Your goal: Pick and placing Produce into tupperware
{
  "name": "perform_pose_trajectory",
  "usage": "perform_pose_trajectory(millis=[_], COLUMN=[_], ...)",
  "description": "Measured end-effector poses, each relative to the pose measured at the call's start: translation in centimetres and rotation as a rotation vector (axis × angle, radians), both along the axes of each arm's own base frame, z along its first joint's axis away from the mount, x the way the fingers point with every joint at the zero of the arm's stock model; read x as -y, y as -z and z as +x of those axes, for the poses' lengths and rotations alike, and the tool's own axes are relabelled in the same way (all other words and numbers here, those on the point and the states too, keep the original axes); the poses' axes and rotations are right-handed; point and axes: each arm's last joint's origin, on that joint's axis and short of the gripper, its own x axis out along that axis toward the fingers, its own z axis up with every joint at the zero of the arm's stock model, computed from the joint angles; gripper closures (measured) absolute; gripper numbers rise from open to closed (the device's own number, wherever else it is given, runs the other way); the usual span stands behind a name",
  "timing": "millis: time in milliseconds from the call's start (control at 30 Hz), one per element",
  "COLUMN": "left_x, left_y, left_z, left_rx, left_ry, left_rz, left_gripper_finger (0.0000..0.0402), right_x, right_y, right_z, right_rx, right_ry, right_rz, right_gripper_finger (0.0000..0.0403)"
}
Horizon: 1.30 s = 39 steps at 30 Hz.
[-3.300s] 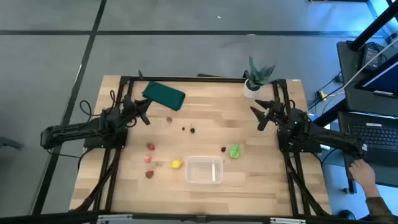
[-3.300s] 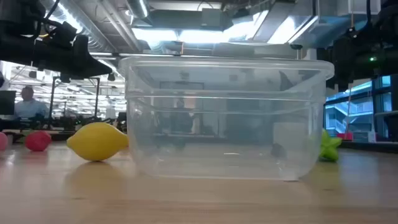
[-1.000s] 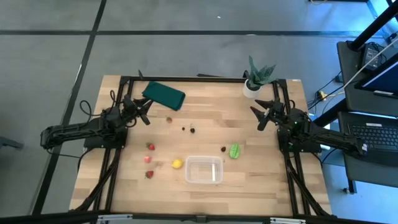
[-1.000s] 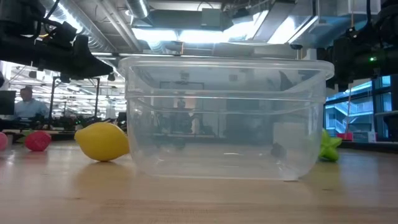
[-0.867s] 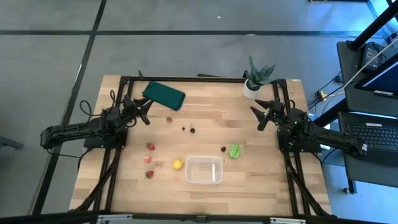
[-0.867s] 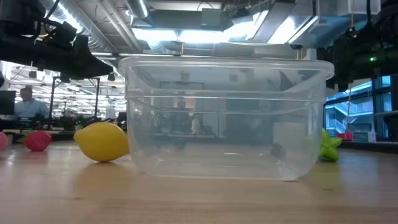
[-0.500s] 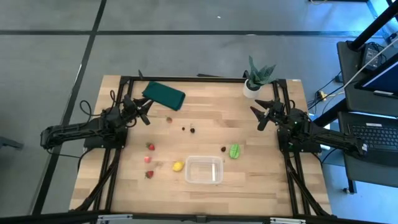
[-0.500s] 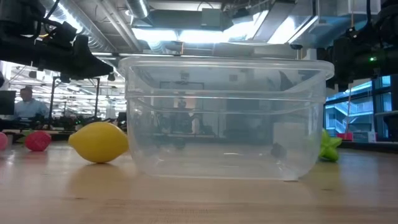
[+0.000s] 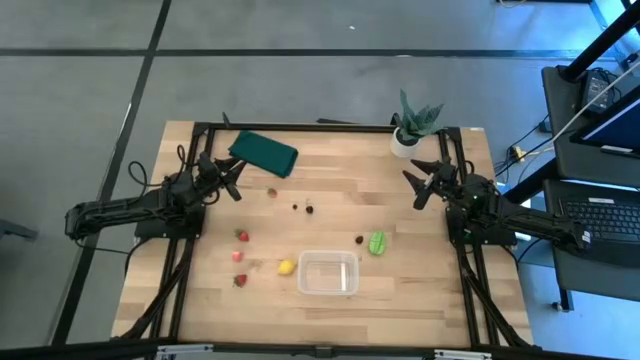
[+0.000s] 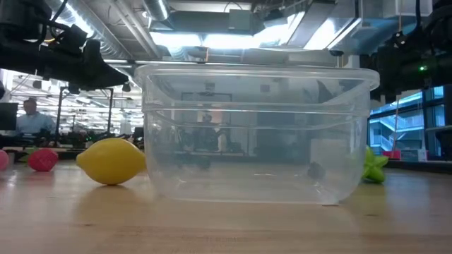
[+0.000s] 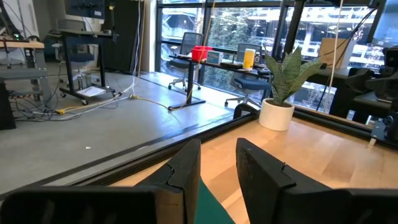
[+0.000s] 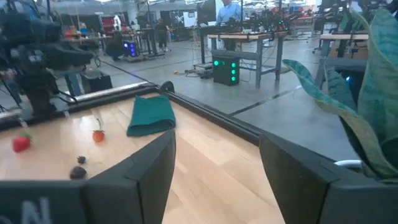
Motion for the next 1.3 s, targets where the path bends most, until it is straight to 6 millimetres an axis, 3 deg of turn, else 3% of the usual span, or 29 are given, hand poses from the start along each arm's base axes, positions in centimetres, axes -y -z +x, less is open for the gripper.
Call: perform_pose_trajectory(millis=[633,767,1067,1300], left_x=[0.0,0.0,0.0,0.2], left_y=[0.0,-0.5,-0.6,-1.8], left_z=[0.0,0.0,0.0,-0.1], left_rx=[0.041,0.081,0.102,0.311], left_ry=[-0.004,-0.003,0.013,0.074], left_rz=[-0.037,-0.010,-0.021,-0.083], left_gripper_finger=[0.0327,0.0288,0.0143,0.0117], right_x=[0.0,0.0,0.0,0.0], right_y=[0.3,0.3,0.3,0.3], right_z=[0.0,0.0,0.0,0.0], right_rx=[-0.006,-0.006,-0.005,-0.003], right_ry=[0.002,0.002,0.002,0.002], right_rz=[0.047,0.046,0.048,0.051], right_gripper_finger=[0.0169,0.0169,0.0169,0.0169])
